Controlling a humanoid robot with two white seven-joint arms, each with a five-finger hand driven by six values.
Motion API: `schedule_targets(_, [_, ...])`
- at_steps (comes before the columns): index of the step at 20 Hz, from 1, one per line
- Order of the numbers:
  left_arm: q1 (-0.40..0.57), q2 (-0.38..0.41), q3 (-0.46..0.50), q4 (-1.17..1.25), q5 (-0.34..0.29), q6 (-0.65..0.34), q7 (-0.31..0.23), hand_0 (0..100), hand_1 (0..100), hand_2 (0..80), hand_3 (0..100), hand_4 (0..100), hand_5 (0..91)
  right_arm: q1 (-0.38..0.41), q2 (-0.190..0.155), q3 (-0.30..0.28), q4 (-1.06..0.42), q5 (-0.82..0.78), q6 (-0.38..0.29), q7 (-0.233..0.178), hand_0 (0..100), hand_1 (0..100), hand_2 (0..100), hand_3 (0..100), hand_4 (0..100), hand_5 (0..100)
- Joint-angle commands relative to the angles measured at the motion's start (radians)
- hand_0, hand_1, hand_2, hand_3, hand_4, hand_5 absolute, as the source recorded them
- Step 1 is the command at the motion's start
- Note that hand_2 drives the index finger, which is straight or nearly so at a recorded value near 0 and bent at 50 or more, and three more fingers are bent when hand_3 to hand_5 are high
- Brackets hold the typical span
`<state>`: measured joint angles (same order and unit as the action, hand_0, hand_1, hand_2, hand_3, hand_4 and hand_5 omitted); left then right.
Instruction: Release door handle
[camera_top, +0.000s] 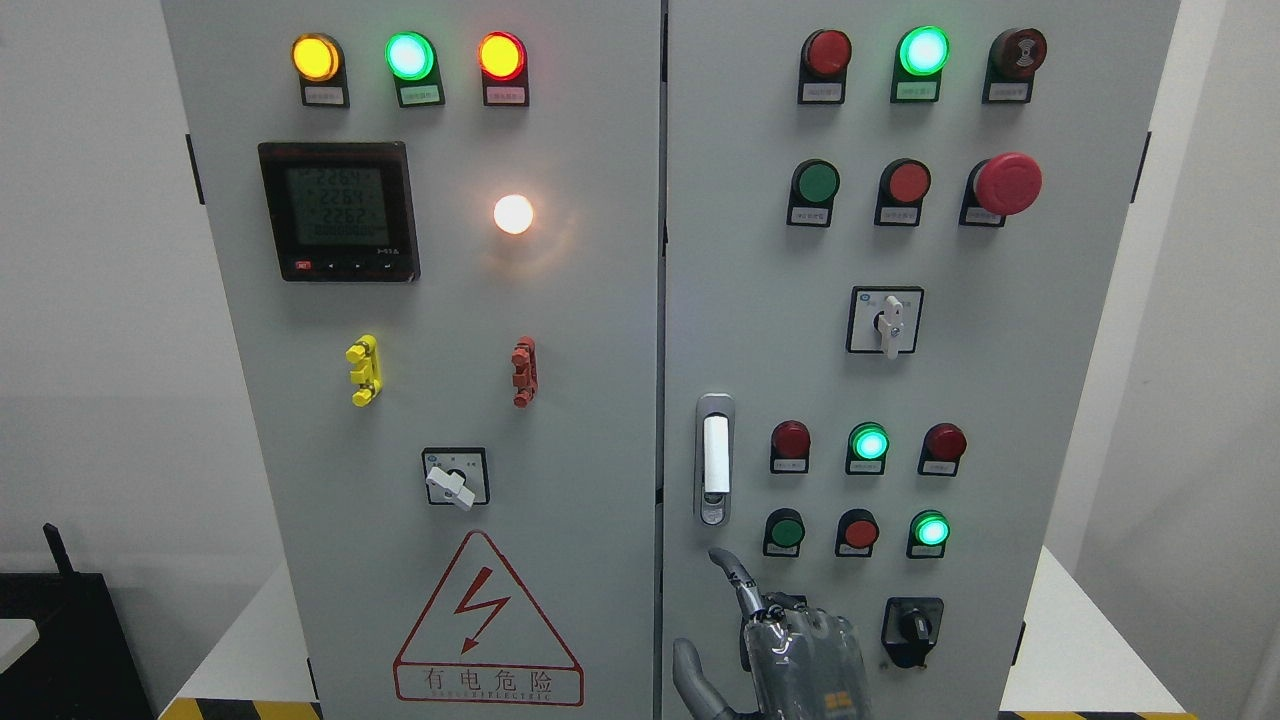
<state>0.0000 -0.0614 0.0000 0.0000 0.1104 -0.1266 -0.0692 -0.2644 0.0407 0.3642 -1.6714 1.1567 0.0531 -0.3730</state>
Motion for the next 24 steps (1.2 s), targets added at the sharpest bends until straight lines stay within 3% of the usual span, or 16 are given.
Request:
schedule_targets(1, [-0.031, 0.0, -0.011, -0.008, 0.0, 0.001, 0.0, 12, 39, 0.0, 0, 0, 0.0, 0.002, 0.005, -0.017, -0.025, -0.012, -0.006, -0.058, 25, 56, 59, 67, 57, 59])
schedule_targets(3, [-0.031, 0.0, -0.011, -0.008, 0.0, 0.001, 0.0, 12, 39, 0.0, 0, 0, 0.0, -0.007, 0.005, -0.019, -0.033, -0.012, -0.006, -0.067, 19, 63, 59, 67, 58, 59])
schedule_targets(8, [-0.031, 0.0, -0.011, -0.008, 0.0, 0.001, 0.002, 12, 39, 0.0, 0, 0, 0.0, -0.045, 0.01, -0.022, -0.045, -0.012, -0.013, -0.11, 7, 69, 63, 70, 62, 63])
schedule_targets(13, [-0.031, 0.0, -0.011, -0.009, 0.0, 0.001, 0.0, 12, 39, 0.0, 0, 0, 0.0, -0.058, 0.033, -0.019, -0.065, -0.012, -0.006, -0.109, 5, 73, 62, 71, 66, 69])
schedule_targets(17, [-0.031, 0.0, -0.011, -0.009, 0.0, 0.001, 0.0, 12, 39, 0.0, 0, 0, 0.0, -0.07, 0.051, -0.014, -0.062, -0.012, -0.002, -0.11, 6, 72, 69, 76, 75, 83])
schedule_targets(24, [-0.031, 0.0, -0.011, -0.009, 0.0, 0.001, 0.0, 12, 39, 0.0, 0, 0, 0.0, -0.121, 0.085, -0.011, -0.016, -0.017, 0.034, -0.109, 7, 71, 70, 77, 77, 85])
